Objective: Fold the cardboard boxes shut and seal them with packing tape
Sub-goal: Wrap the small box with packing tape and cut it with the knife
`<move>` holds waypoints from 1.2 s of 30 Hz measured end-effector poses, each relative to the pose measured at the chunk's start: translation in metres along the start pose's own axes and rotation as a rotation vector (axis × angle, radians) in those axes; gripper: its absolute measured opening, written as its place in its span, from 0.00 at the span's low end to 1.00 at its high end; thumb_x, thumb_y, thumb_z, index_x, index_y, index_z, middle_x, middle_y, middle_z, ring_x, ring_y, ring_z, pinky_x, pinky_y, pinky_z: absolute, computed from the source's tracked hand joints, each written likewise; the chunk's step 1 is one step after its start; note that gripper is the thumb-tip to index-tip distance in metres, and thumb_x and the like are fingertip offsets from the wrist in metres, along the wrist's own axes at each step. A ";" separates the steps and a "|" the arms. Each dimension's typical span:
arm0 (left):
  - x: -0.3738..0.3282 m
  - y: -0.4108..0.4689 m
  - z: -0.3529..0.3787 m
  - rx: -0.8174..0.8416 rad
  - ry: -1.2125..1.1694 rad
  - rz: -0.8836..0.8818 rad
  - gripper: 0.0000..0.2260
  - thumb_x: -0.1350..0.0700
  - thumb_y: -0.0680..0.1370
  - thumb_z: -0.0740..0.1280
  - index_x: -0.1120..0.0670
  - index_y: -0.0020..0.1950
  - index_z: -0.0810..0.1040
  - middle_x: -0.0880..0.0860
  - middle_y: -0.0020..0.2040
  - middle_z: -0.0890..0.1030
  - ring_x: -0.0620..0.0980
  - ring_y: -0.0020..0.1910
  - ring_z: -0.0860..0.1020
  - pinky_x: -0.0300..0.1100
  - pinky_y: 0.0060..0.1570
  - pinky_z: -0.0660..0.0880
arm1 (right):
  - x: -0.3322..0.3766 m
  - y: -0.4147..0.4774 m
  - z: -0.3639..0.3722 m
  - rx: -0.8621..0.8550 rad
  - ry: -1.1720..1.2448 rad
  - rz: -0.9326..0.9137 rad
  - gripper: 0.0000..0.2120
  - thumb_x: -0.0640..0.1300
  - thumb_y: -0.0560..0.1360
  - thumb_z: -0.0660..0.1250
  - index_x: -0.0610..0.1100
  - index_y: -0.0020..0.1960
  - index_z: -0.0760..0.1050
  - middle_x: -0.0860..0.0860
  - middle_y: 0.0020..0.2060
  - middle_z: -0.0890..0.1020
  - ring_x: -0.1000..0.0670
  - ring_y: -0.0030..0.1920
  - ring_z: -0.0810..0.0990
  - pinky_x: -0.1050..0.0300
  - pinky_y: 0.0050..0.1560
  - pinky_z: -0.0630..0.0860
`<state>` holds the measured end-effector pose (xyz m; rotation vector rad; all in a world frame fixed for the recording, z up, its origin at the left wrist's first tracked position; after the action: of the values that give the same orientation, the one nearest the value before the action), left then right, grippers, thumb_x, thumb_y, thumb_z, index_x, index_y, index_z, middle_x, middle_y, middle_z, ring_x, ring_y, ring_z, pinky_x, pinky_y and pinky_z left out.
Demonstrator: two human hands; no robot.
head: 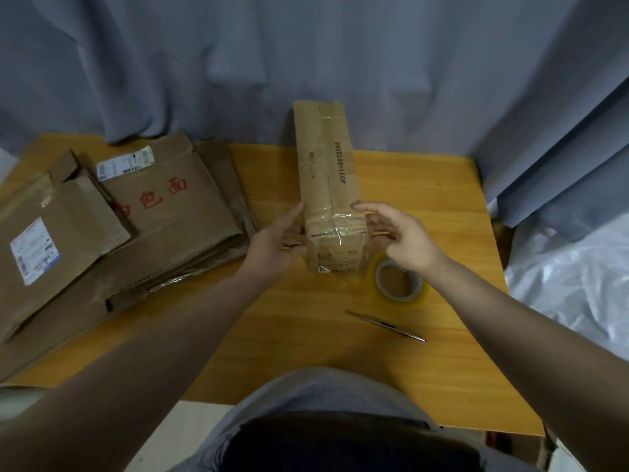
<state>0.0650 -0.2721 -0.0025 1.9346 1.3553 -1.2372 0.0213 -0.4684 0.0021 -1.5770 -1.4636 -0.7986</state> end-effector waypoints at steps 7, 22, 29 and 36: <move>-0.010 -0.005 -0.005 0.013 0.041 0.127 0.32 0.65 0.71 0.73 0.41 0.69 0.68 0.48 0.54 0.77 0.46 0.48 0.80 0.42 0.54 0.78 | 0.012 0.000 0.002 0.017 -0.089 -0.109 0.25 0.34 0.70 0.73 0.63 0.47 0.71 0.49 0.51 0.81 0.49 0.56 0.79 0.48 0.61 0.75; -0.018 -0.018 -0.001 -0.088 0.323 0.445 0.02 0.49 0.76 0.61 0.46 0.45 0.71 0.49 0.42 0.77 0.48 0.40 0.76 0.40 0.39 0.73 | 0.021 -0.007 0.001 -0.085 -0.268 -0.302 0.05 0.35 0.70 0.73 0.44 0.43 0.82 0.58 0.40 0.82 0.60 0.45 0.80 0.73 0.46 0.72; -0.018 -0.020 0.000 -0.101 0.257 0.466 0.05 0.51 0.75 0.64 0.50 0.46 0.76 0.53 0.42 0.80 0.48 0.40 0.81 0.43 0.43 0.81 | 0.020 -0.007 0.003 -0.115 -0.316 -0.262 0.02 0.43 0.70 0.74 0.48 0.41 0.81 0.55 0.37 0.84 0.52 0.36 0.83 0.54 0.44 0.80; -0.030 -0.018 -0.006 -0.199 0.389 0.538 0.09 0.51 0.75 0.66 0.57 0.42 0.77 0.52 0.36 0.80 0.46 0.32 0.78 0.43 0.29 0.79 | 0.032 -0.007 0.004 -0.201 -0.523 -0.353 0.14 0.51 0.72 0.72 0.41 0.46 0.73 0.47 0.31 0.81 0.47 0.29 0.77 0.56 0.32 0.74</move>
<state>0.0482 -0.2749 0.0288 2.2573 0.9681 -0.4727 0.0183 -0.4497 0.0286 -1.7908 -2.1375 -0.7811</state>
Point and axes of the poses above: each hand's wrist, its own y-axis towards the middle knuckle, its own z-axis out of the palm, x = y × z, the point moved 9 cm from there along y, towards the middle knuckle
